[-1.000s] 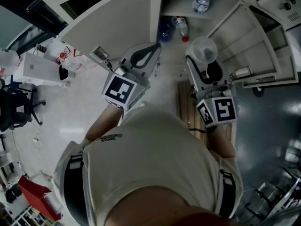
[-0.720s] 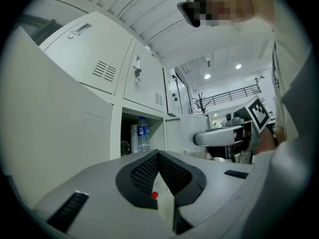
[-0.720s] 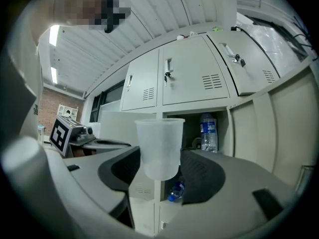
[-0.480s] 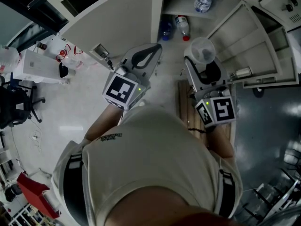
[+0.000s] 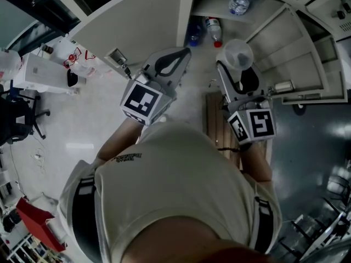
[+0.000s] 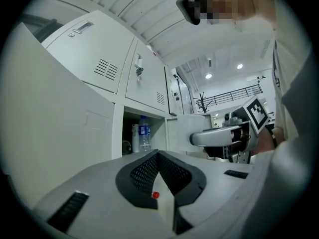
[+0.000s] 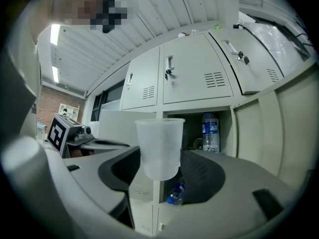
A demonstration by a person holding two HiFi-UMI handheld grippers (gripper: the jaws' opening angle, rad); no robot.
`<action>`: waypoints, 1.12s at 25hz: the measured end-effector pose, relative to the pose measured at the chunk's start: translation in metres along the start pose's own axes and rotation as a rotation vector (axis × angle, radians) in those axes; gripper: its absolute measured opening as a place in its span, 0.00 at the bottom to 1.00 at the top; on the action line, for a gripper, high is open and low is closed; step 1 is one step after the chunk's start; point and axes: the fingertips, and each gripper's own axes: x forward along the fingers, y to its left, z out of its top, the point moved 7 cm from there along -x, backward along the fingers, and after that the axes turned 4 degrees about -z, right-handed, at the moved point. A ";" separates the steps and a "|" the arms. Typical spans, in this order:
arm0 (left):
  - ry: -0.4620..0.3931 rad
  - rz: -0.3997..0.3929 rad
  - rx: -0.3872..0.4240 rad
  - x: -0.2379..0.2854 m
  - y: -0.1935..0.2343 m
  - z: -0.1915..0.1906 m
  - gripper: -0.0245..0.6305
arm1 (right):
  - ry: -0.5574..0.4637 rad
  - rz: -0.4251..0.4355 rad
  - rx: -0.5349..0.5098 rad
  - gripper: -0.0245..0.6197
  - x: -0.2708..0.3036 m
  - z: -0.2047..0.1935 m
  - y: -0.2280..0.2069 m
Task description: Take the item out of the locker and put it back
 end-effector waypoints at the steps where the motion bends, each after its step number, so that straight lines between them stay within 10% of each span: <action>1: -0.004 -0.001 0.004 0.001 0.000 0.001 0.05 | -0.002 0.002 -0.003 0.44 0.002 0.001 -0.001; 28: -0.062 0.098 0.109 0.092 0.056 0.030 0.05 | 0.046 -0.042 -0.077 0.43 0.157 0.019 -0.050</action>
